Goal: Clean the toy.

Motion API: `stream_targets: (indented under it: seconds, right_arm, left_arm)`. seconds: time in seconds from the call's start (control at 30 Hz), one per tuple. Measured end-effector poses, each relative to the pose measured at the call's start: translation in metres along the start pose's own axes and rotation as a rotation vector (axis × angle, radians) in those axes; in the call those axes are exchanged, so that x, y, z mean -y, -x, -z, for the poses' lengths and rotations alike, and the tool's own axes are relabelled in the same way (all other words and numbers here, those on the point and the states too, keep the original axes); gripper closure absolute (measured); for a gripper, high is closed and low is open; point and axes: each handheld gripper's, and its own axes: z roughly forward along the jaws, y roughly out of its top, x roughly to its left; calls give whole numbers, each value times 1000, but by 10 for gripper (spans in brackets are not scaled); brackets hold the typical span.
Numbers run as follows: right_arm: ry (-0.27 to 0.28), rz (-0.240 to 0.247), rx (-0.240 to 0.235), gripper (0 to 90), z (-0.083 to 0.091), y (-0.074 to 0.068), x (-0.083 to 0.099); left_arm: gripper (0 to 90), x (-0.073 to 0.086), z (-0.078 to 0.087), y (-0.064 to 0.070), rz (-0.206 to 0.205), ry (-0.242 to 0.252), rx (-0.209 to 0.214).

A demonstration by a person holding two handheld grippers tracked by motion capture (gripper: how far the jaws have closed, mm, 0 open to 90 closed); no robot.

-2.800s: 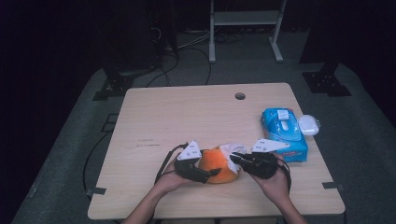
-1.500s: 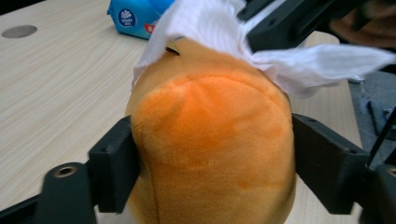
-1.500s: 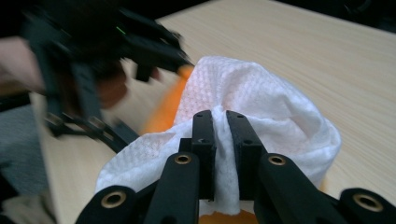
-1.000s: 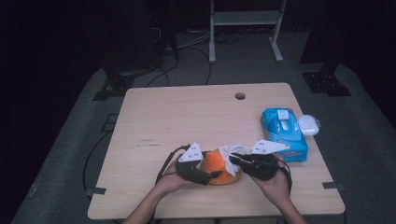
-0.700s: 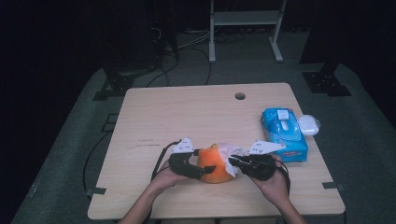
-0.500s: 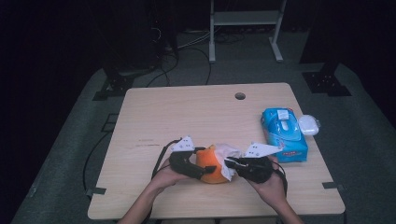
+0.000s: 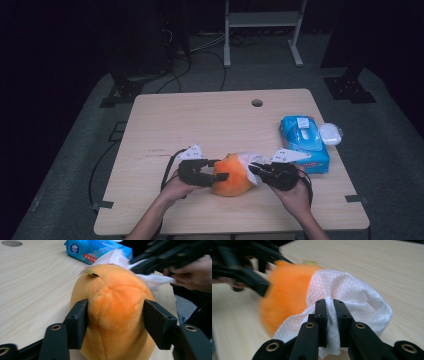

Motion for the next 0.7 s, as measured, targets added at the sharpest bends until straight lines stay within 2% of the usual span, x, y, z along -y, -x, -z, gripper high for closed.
stream_targets:
  seconds: [0.1,0.2,0.27,0.33,0.4,0.47,0.5,0.57,0.6,0.63,0.67,0.7]
  right_arm:
    - [22,38,-57,815,-1,-16,-5]
    - [4,78,-74,813,-7,-27,-5]
    - [-11,80,-73,814,-10,-26,-2]
    - [-19,64,-44,815,-7,-18,0]
    - [-9,24,-16,814,-4,-8,2]
    - [-4,-11,2,814,-2,0,2]
    - [-6,-23,-7,814,-3,2,3]
    - [-17,-9,-24,814,-6,-3,3]
    - [-18,2,-54,814,-7,-8,3]
    - [-19,22,-88,814,-8,-15,2]
    - [-18,47,-99,813,-8,-21,-1]
    - [-10,67,-100,814,-7,-27,-3]
  left_arm:
    - [398,0,0,-2,21,3,-8]
    - [400,1,0,-3,27,1,-25]
    - [397,2,0,-4,34,4,-23]
    - [392,3,1,-5,27,1,-15]
    - [386,3,1,-6,25,2,-7]
    - [353,2,1,-5,14,-3,4]
    - [298,-1,1,-4,9,-17,3]
    - [193,-5,1,-1,-12,-24,7]
    - [171,-6,0,2,-18,-19,7]
    - [171,-7,-2,4,-36,-35,-2]
    - [180,-6,-3,7,-67,-49,-17]
    - [226,-5,-4,10,-96,-47,-21]
